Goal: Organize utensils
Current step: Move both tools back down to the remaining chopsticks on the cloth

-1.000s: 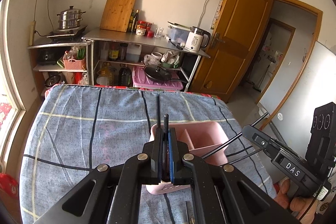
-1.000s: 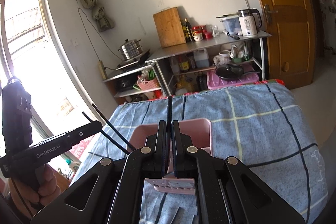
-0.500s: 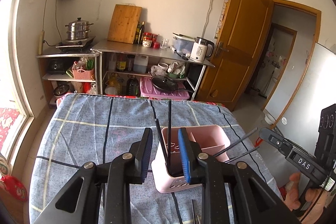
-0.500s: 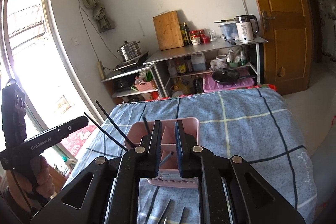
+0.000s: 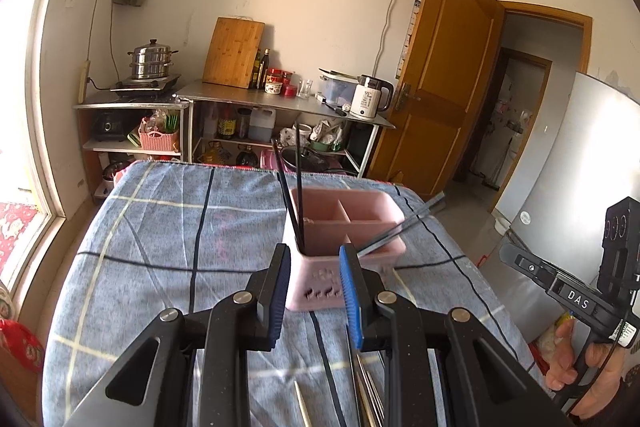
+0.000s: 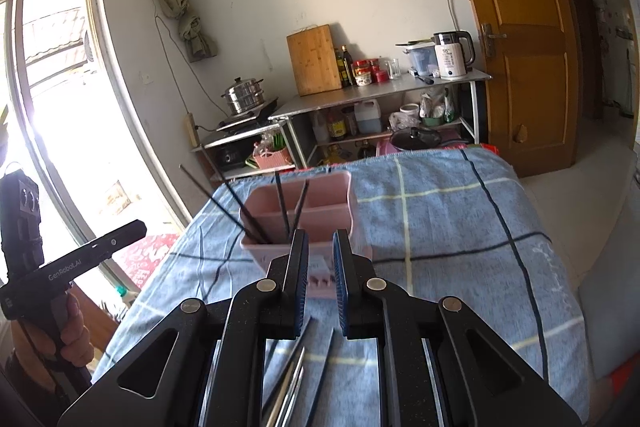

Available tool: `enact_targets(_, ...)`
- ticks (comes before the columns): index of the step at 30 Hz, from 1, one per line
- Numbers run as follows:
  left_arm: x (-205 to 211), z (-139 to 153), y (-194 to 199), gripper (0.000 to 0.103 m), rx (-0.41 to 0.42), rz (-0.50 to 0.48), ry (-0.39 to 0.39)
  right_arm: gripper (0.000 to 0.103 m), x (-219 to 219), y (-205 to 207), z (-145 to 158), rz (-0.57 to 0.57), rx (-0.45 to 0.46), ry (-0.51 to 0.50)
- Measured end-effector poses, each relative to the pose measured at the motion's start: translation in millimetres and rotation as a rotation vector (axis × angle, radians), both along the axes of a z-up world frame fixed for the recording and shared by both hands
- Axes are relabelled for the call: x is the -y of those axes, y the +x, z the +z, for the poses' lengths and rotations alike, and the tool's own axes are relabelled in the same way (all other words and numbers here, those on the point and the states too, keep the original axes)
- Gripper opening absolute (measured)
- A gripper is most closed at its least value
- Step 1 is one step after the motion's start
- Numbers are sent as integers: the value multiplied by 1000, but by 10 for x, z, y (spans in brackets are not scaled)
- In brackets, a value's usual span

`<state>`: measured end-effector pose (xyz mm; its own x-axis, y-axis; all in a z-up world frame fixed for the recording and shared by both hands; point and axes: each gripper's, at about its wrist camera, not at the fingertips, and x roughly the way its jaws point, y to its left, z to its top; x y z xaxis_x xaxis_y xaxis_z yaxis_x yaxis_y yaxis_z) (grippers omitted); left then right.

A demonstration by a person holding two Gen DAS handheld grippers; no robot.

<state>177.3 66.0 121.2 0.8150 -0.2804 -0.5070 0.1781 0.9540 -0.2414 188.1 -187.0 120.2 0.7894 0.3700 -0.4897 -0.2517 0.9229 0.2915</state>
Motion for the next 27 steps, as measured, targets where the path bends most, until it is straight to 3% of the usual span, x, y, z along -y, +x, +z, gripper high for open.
enact_targets(12,210,-545,-576,25,-77,-42,30,13,-25,-435,-469,43,-83,-17)
enact_targets(27,407,-864,-466,25,-163,-95,59,13,-166,-403,-850,70,-198,-43)
